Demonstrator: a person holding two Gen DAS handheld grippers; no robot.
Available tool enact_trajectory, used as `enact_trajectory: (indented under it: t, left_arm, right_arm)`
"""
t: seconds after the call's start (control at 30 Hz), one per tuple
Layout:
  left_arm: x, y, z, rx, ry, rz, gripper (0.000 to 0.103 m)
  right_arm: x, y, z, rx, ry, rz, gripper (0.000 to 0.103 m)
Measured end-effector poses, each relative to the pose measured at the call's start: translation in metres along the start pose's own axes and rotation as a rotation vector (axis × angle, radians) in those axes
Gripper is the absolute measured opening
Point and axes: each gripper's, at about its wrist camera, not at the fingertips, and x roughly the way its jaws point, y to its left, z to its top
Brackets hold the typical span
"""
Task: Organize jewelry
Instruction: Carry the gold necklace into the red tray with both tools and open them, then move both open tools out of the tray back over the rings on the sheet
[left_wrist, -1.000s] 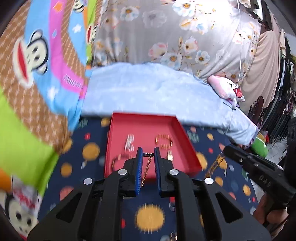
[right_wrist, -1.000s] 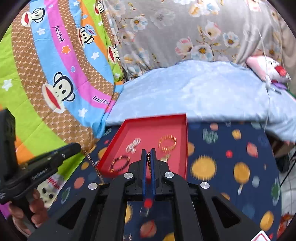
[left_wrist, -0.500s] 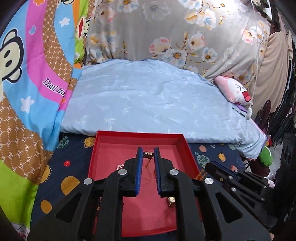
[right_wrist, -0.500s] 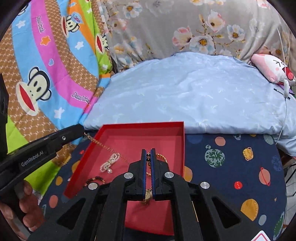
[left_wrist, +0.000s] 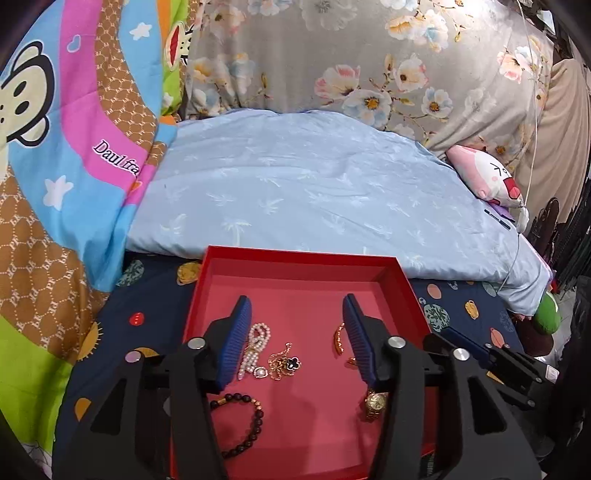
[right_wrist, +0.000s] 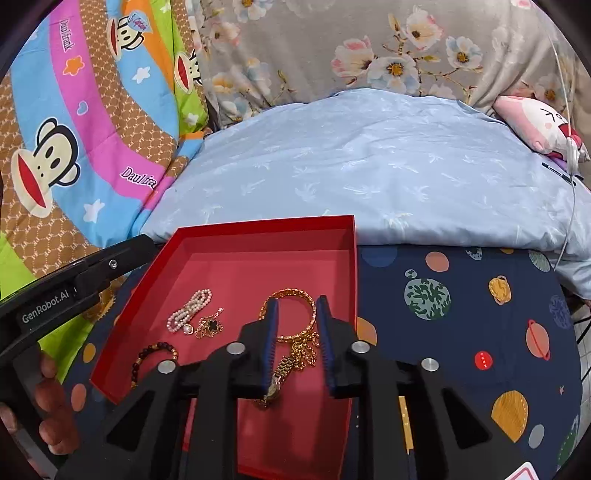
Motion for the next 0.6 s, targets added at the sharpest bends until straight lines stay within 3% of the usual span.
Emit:
enact_trajectory:
  t: [0.13,0.3,0.6]
  left_arm:
    - [-0.017,0.006,-0.005,-0.018,-0.016,0.004,0.058]
    - [-0.044,0.009,-0.026,-0.019,-0.027,0.016,0.064]
    - [-0.092,0.013,-0.110,-0.014,0.037,0.032,0.066]
  right_arm:
    - [-0.022,-0.002,-0.008,0.005,-0.030,-0.001,0.030]
    - [-0.059,-0.004,-0.031,0.003,-0.060,-0.011,0.033]
    - [-0.118,-0.007,-0.117,0.026,0.000,-0.006,0.033]
